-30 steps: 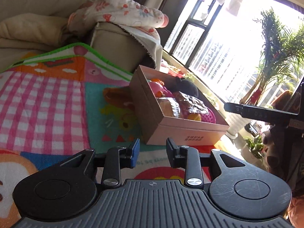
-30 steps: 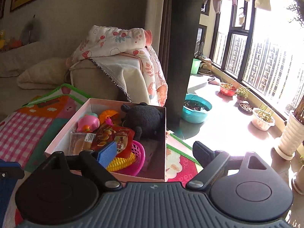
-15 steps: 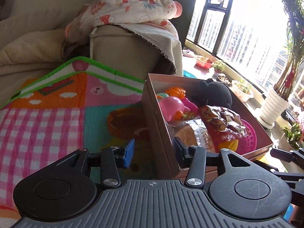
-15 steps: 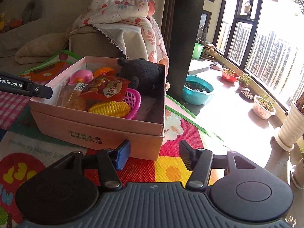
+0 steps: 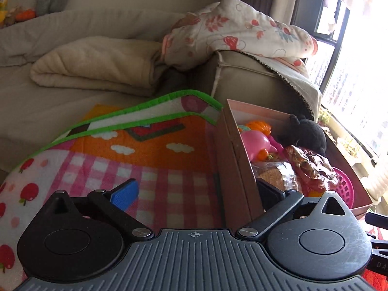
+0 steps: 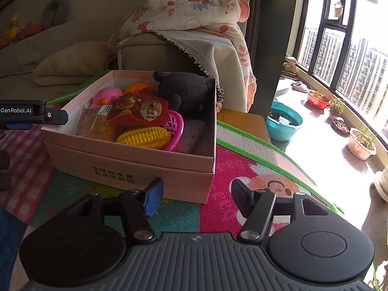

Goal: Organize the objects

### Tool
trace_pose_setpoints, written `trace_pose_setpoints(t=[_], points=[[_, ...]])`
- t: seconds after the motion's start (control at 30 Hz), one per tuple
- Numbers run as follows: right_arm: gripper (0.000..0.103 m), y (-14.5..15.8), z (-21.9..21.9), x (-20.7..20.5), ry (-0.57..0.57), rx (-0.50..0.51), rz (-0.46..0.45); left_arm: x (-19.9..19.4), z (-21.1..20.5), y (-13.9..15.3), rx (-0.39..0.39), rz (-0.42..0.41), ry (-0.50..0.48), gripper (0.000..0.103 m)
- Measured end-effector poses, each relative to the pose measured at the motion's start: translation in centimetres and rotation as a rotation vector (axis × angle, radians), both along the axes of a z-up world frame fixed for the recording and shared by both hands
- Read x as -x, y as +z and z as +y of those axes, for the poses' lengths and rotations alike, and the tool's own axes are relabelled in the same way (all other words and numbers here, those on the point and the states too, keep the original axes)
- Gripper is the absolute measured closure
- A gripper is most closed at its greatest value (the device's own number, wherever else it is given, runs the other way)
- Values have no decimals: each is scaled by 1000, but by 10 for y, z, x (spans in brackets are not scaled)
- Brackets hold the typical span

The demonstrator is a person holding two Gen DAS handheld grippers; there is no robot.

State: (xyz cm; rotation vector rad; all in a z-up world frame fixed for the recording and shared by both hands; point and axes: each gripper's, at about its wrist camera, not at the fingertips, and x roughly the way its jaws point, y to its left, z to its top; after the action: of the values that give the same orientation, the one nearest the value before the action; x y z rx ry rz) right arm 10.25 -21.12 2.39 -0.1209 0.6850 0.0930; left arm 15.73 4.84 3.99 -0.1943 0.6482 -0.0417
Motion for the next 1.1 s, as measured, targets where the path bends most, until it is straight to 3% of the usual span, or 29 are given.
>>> trace_pose_setpoints(t=[0.07, 0.17, 0.27, 0.33, 0.43, 0.5, 0.6, 0.77, 1.1], points=[[12, 1, 0, 13, 12, -24, 1, 18, -3, 5, -2, -34, -21, 0], [5, 0, 5, 38, 34, -40, 18, 54, -12, 11, -34, -83, -53, 0], [0, -5, 9, 68, 41, -55, 43, 95, -17, 7, -24, -70, -81, 0], [0, -11, 11, 83, 46, -65, 71, 121, -21, -1, -21, -56, -90, 0], [0, -25, 18, 100, 45, -43, 105, 151, -32, -19, -77, -27, -100, 0], [0, -30, 19, 106, 31, -39, 79, 159, -39, -30, -112, -5, -93, 0], [0, -32, 13, 103, 16, -82, 90, 159, -46, -33, -171, 3, -55, 0], [0, -37, 12, 107, 5, -96, 32, 157, -52, -38, -222, 32, -36, 0], [0, -40, 14, 101, -15, -93, 10, 157, -52, -39, -202, 36, -30, 0]])
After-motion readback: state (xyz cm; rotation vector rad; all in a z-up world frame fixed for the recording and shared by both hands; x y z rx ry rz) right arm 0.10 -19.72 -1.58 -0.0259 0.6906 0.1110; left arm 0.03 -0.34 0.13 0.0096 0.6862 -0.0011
